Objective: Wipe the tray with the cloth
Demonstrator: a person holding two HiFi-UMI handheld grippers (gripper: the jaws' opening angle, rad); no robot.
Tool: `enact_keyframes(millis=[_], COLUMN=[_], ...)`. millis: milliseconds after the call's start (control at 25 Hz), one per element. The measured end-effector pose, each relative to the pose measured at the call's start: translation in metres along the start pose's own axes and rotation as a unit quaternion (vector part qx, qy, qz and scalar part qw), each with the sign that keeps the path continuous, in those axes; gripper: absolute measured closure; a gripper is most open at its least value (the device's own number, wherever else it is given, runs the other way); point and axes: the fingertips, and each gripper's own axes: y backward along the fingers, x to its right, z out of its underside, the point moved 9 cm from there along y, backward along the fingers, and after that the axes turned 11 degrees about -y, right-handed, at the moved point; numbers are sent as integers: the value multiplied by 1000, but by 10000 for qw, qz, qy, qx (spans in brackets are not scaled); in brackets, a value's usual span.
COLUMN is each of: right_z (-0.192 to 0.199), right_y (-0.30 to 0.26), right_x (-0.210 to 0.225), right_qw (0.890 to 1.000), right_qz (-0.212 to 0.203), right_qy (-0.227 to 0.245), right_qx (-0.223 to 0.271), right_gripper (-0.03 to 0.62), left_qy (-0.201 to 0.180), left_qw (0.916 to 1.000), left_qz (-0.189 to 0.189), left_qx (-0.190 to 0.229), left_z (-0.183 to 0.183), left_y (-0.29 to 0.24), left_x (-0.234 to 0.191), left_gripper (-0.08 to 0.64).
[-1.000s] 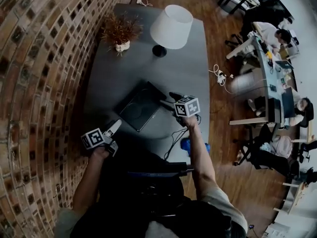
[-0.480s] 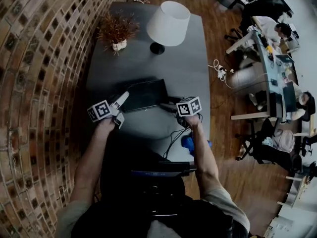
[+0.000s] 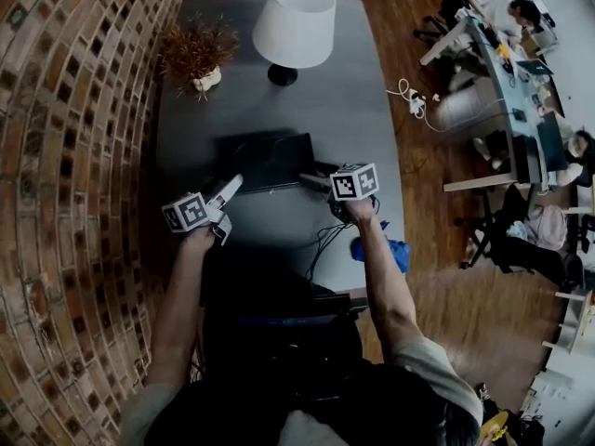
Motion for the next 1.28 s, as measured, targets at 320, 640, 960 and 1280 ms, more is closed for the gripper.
enact_keyframes(millis=[320,640,960,1280], right_z=[-13,-16,-13,-11], right_y=[-1,4,0,3], right_x=[8,12,12,18], right_qw=[9987,9987,9982,9964], right_qz=[394,421,378,358], right_qy=[-220,-194,-301,-471], right_qx=[220,218,346,614], right_gripper=[273,273,273,278], left_qy=[2,-36,-101,-132], left_qw=[9999,10000,9999,9999], left_qz=[-34,33,-1,68], left_qx=[106,79,83,37], left_z=[-27,-21,-24,-23], left_y=[-40,-38,-40,-37], left_x=[-10,-3,-6,-8], left_gripper=[202,202,202,204])
